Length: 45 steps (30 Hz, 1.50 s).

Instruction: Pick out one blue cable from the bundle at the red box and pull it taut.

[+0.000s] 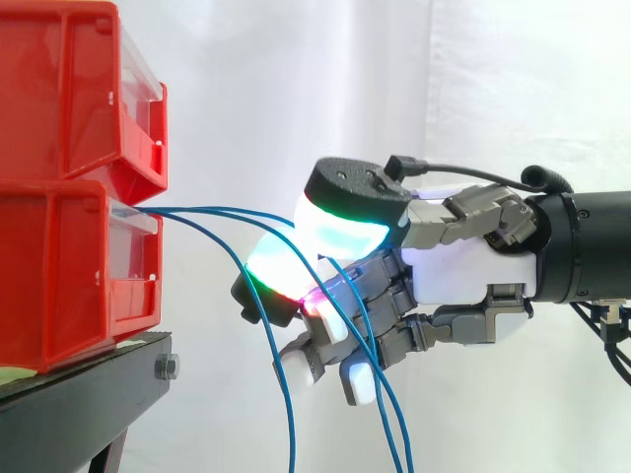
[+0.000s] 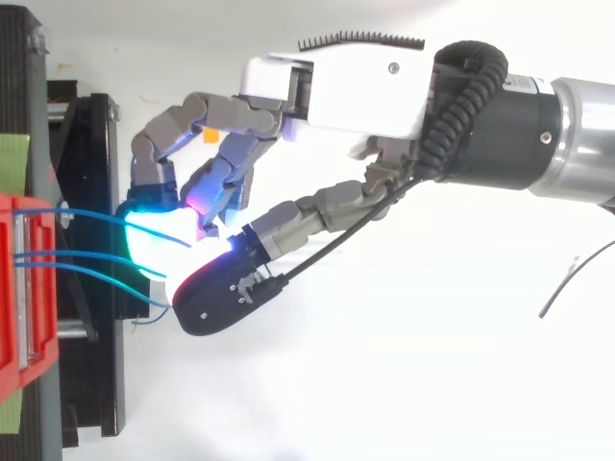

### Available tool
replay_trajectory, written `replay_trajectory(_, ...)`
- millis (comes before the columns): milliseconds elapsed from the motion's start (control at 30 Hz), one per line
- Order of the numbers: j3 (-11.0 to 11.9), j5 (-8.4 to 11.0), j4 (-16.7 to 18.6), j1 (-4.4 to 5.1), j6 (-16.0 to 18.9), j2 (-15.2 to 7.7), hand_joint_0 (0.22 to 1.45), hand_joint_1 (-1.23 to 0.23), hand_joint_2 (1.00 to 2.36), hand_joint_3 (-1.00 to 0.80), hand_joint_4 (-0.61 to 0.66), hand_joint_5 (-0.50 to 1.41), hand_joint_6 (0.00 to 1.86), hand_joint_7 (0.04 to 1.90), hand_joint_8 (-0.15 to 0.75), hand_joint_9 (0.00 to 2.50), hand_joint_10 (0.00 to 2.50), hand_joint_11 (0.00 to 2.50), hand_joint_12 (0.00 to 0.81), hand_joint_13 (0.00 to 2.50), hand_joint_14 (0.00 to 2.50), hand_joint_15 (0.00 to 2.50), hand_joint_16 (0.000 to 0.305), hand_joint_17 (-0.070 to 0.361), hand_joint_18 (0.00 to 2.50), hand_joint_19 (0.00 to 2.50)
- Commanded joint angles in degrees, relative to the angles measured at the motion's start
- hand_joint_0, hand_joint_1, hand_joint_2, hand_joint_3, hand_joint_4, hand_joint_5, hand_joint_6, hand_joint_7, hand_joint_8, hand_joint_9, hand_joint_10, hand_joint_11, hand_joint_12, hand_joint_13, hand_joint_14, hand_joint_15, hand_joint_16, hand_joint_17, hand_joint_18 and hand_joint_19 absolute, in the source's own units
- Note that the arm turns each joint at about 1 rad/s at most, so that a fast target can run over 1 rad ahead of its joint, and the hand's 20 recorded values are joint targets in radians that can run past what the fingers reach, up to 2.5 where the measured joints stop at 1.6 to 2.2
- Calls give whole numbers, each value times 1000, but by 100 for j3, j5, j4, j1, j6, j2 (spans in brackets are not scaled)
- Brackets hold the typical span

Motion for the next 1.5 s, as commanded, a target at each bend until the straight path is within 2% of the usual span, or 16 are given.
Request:
replay_trajectory(0,-2,-3,0,0,4,2,599,-652,1000,-500,138,-173,870,1078,309,1032,24,813,284,839,14,375,41,92,879,712)
replay_trajectory(100,-2,-3,0,-9,13,2,593,-642,1000,-500,140,-171,869,1070,311,1035,24,813,282,840,13,375,41,92,884,712)
replay_trajectory(233,-2,-3,0,-9,13,2,561,-732,1000,-500,150,-167,863,1104,316,1046,25,811,275,854,14,374,42,94,898,697)
replay_trajectory(433,-2,23,0,-9,13,2,493,-543,1000,-500,163,-162,844,1055,327,1069,24,787,300,869,13,367,46,103,940,686)
replay_trajectory(533,7,23,0,0,13,2,515,-421,1000,-500,146,-162,837,1054,324,1064,24,789,289,851,13,369,44,100,921,695)
replay_trajectory(667,-2,23,0,-9,13,-7,572,-373,1000,-500,133,-162,831,1073,309,1036,24,775,274,820,15,371,41,92,871,718)
replay_trajectory(833,-2,41,-9,-26,136,-7,614,-461,1000,-500,128,-178,845,1108,304,975,23,760,272,782,13,376,41,91,815,718)
replay_trajectory(933,-2,41,-44,-35,330,2,617,-507,1003,-470,127,-181,851,1091,303,965,24,766,271,772,13,374,41,92,805,722)
replay_trajectory(1167,-2,41,-79,-35,373,2,616,-614,1013,-367,122,-185,860,1125,307,950,23,765,275,759,13,360,41,93,800,715)
replay_trajectory(1300,-2,85,-114,-35,382,-7,614,-628,1015,-328,113,-185,876,1095,308,951,24,776,276,760,14,359,41,93,800,713)
replay_trajectory(1433,-11,93,-106,-35,373,-7,617,-627,1012,-368,126,-185,877,1089,307,956,25,773,277,761,13,356,41,93,804,723)
replay_trajectory(1467,-2,93,-114,-35,382,-7,606,-547,1007,-432,127,-185,875,1090,307,960,21,769,276,766,13,364,41,93,804,730)
